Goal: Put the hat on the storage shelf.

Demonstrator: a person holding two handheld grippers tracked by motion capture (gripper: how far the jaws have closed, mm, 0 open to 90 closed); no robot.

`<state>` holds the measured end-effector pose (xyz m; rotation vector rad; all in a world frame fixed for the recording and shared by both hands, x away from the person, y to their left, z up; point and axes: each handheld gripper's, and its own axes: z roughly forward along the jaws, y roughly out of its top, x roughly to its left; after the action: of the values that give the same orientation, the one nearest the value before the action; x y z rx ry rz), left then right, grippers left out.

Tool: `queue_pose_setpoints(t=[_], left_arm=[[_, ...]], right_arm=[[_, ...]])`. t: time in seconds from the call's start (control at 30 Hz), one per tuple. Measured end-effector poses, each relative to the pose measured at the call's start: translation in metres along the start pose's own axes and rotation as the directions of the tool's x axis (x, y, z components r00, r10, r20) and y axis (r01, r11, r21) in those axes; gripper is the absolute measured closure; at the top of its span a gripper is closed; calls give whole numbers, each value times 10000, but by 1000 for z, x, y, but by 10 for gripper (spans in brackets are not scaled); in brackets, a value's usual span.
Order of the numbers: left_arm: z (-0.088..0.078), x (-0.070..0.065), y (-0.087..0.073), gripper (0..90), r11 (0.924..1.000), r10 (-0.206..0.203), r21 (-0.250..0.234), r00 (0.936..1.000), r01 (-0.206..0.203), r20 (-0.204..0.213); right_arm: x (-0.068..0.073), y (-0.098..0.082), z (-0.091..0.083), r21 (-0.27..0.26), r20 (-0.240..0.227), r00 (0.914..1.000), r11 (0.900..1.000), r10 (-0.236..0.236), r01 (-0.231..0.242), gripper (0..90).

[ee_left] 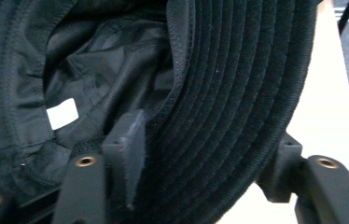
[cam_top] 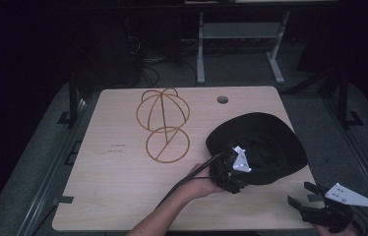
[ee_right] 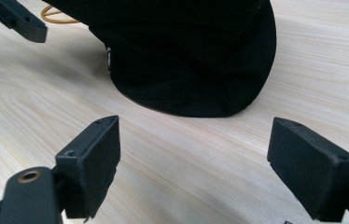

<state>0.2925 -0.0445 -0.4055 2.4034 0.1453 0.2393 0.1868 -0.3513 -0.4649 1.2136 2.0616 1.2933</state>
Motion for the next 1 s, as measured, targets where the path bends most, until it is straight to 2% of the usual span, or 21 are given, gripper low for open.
queue_pose_setpoints(t=[0.1, 0.3, 0.33, 0.37, 0.47, 0.5, 0.6, 0.77, 0.93, 1.0], left_arm=[[-3, -2, -3, 477, 9996, -14, -266, 9993, 4, -377], [-7, 0, -6, 580, 9991, -81, -408, 9995, 69, -291], [-7, -1, -6, 594, 9990, -69, -453, 9995, 55, -320], [-8, -1, -7, 647, 9988, 21, -495, 9992, -41, -390], [-12, -1, -10, 686, 9975, -10, -706, 9988, -24, -490], [-15, 1, -13, 717, 9957, -164, -919, 9991, 128, -391], [-20, 3, -16, 752, 9936, -329, -1089, 9990, 296, -288], [-30, 9, -25, 798, 9826, -864, -1642, 9962, 873, 126], [-36, 10, -29, 820, 9778, -984, -1837, 9949, 1010, 234], [-40, 10, -31, 829, 9737, -1081, -1977, 9935, 1129, 347]], right_arm=[[0, 0, 0, 34, -29, 10000, 10000, -33, 33, 167], [1, 0, 2, 64, -32, 10000, 10000, -33, 33, 166], [1, 0, 2, 81, -41, 10000, 10000, -26, 26, 167], [1, 1, 3, 97, -47, 10000, 9999, -32, 32, 167], [2, 1, 3, 92, -48, 10000, 10000, -30, 31, 167], [2, 1, 4, 97, -79, 10000, 10000, -17, 17, 167], [2, 1, 5, 109, -104, 9999, 9999, 2, -1, 167], [4, 4, 11, 175, -180, 9998, 9998, 11, -8, 167], [7, 7, 17, 155, -325, 9994, 9998, 114, -109, 167], [7, 9, 20, 162, -375, 9993, 9998, 67, -61, 167]])
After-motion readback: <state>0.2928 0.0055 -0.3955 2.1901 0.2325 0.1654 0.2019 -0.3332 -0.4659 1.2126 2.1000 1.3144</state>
